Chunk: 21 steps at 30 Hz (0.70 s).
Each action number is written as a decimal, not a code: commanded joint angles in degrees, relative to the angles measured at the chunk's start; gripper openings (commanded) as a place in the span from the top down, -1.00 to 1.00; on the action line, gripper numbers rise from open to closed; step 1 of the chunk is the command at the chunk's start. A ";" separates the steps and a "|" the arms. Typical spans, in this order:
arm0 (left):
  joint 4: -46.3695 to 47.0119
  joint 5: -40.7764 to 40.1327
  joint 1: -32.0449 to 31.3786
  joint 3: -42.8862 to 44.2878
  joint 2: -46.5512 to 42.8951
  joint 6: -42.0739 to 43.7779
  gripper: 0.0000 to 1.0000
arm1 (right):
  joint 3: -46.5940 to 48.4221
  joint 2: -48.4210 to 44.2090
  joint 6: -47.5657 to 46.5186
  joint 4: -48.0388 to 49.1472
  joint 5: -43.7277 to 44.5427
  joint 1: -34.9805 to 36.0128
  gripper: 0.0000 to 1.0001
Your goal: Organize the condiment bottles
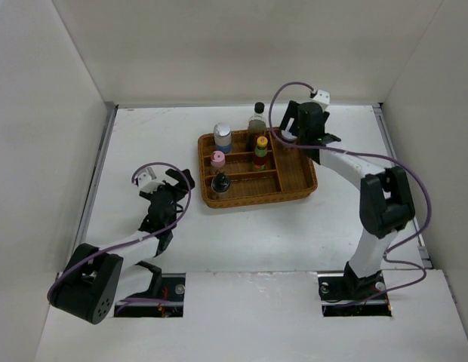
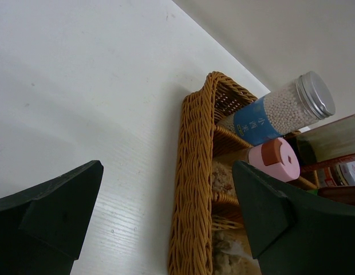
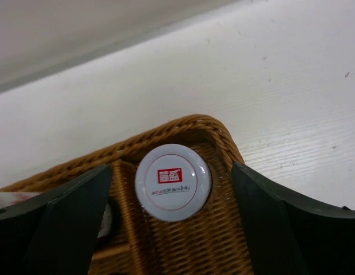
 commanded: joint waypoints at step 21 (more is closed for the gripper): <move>-4.09 -0.36 -0.56 5.27 -3.49 -0.02 -1.00 | -52.18 -28.49 16.31 38.61 -0.35 -18.01 -1.00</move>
